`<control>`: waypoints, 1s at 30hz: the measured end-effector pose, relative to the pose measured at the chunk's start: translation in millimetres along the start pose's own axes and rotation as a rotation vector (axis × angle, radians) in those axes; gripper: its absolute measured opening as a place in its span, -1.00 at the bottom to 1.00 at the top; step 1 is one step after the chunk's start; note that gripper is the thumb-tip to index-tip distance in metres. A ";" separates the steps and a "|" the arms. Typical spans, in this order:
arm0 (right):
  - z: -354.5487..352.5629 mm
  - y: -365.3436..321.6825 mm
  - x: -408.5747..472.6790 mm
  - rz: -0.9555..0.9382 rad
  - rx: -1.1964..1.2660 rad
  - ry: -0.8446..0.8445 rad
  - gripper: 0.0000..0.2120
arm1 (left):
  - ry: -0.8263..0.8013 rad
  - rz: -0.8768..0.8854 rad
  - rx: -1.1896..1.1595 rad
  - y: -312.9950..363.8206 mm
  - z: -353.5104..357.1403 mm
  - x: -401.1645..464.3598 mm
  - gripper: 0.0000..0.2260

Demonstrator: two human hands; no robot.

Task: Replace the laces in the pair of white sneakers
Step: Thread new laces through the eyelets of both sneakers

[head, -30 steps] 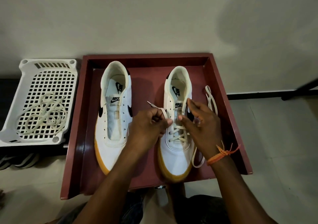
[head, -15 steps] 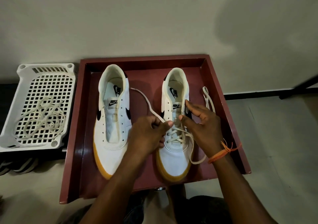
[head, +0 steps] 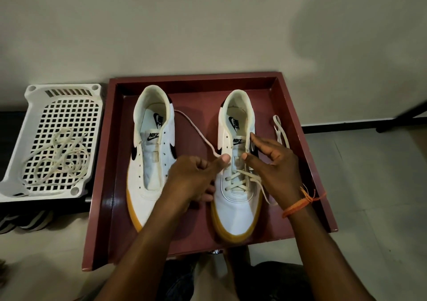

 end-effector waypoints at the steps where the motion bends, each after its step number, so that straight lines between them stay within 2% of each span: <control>1: 0.2 0.0 -0.1 0.000 -0.003 0.001 -0.53 | 0.035 0.039 0.008 5.1 -0.7 -1.5 -0.44; 7: 1.0 -0.1 -1.6 -0.007 -0.051 0.002 -0.56 | 0.139 0.320 0.170 26.0 2.6 -8.7 -0.65; 11: -21.8 6.8 -0.5 0.111 -0.023 0.064 -0.88 | 0.096 0.220 -0.013 12.2 1.1 2.8 -0.73; 13: -37.0 9.5 2.1 0.133 -0.106 0.080 -0.75 | 0.062 0.205 -0.051 11.1 2.2 4.7 -0.73; 15: -39.3 19.0 1.7 0.285 -0.107 -0.097 -0.74 | 0.048 0.217 -0.045 11.6 2.4 5.1 -0.72; 17: -30.4 28.9 -14.0 0.480 -0.045 -0.399 -0.76 | 0.037 0.214 -0.042 11.4 2.5 4.9 -0.72; 19: -23.9 28.2 -27.2 0.496 -0.057 -0.605 -0.75 | 0.021 0.205 -0.048 11.1 3.6 5.3 -0.73; 22: -21.9 26.7 -28.3 0.416 -0.083 -0.656 -0.81 | 0.020 0.204 -0.057 11.2 4.0 6.2 -0.73; 25: -26.2 24.9 -29.9 0.432 -0.045 -0.678 -0.84 | 0.007 0.198 -0.065 10.7 4.1 6.4 -0.72; 30: -43.6 13.7 -28.5 0.415 0.128 -0.646 -0.66 | -0.005 0.190 -0.076 9.7 4.3 7.4 -0.70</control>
Point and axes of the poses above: each hand's wrist, its own x-axis towards the middle knuckle, its own z-axis out of the palm, y = z × x, the point moved 9 cm from there along x, towards the middle knuckle, and after that the axes turned 3 degrees about z, right-handed, at the moved point
